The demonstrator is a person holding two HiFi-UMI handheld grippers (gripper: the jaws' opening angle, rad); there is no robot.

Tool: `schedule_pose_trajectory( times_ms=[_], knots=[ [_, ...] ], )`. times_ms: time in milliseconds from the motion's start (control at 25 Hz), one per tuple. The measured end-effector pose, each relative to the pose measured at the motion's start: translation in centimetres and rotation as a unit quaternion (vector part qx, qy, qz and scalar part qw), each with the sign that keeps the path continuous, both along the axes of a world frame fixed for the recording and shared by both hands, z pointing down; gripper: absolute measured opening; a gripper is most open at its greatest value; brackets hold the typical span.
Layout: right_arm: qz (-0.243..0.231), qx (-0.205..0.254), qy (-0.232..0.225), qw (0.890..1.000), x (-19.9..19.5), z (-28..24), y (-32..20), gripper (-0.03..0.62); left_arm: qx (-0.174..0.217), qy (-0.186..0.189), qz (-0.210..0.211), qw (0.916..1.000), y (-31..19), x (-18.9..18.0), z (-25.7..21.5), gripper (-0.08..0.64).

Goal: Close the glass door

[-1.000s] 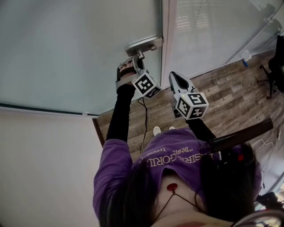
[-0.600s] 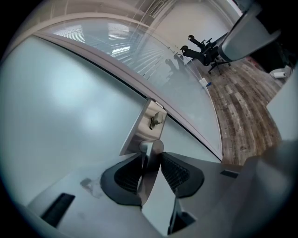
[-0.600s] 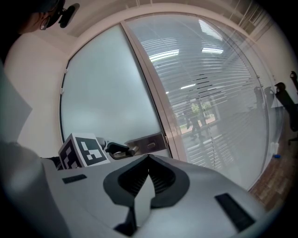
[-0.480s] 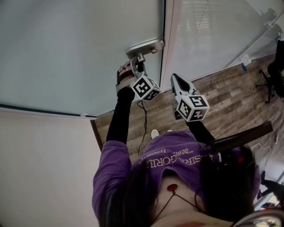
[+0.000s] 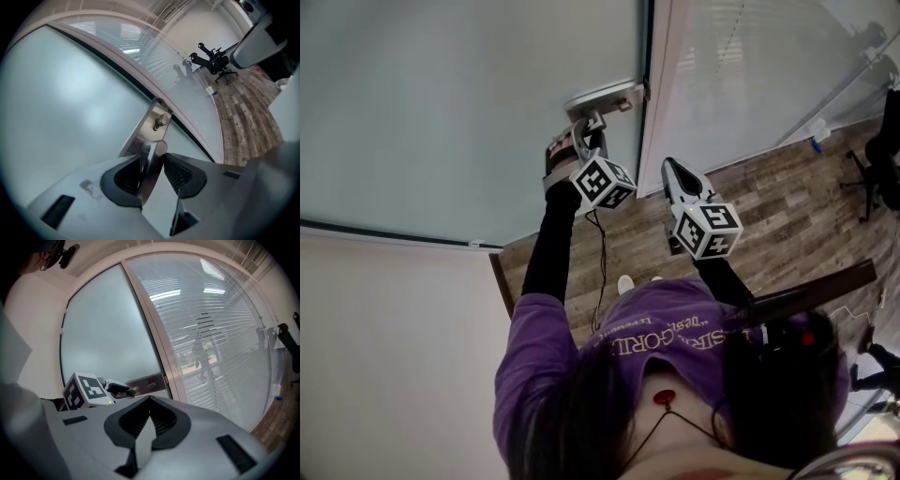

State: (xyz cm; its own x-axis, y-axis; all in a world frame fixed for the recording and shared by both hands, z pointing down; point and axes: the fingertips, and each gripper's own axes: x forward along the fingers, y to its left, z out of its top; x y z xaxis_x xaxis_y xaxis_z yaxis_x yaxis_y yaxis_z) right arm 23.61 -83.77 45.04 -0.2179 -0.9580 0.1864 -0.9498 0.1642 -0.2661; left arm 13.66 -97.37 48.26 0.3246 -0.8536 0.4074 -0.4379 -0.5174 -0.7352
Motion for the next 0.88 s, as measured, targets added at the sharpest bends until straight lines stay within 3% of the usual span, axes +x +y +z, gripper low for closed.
schedule_pose_trajectory(
  times_ms=[320, 600, 720, 800, 880],
  knots=[
    [0.004, 0.006, 0.001, 1.0, 0.2, -0.2, -0.2, -0.014, 0.0, 0.005, -0.002, 1.0, -0.1, 0.0, 0.2, 0.144],
    [0.013, 0.012, -0.002, 1.0, 1.6, -2.2, -0.4, -0.014, 0.06, 0.001, 0.013, 0.9981, 0.4, 0.2, -1.5, 0.144],
    [0.02, 0.011, -0.005, 1.0, 2.0, -1.9, -0.1, -0.015, 0.086, 0.042, 0.018, 0.9952, 1.8, -0.8, -2.6, 0.144],
    [0.022, 0.012, -0.005, 1.0, 1.6, -1.7, 0.1, -0.015, 0.11, 0.099, 0.004, 0.9889, 3.3, -2.5, -4.1, 0.141],
    [0.019, 0.017, -0.004, 1.0, 1.1, -2.0, -0.1, -0.014, 0.109, 0.168, -0.025, 0.9795, 4.5, -4.2, -5.2, 0.137]
  ],
)
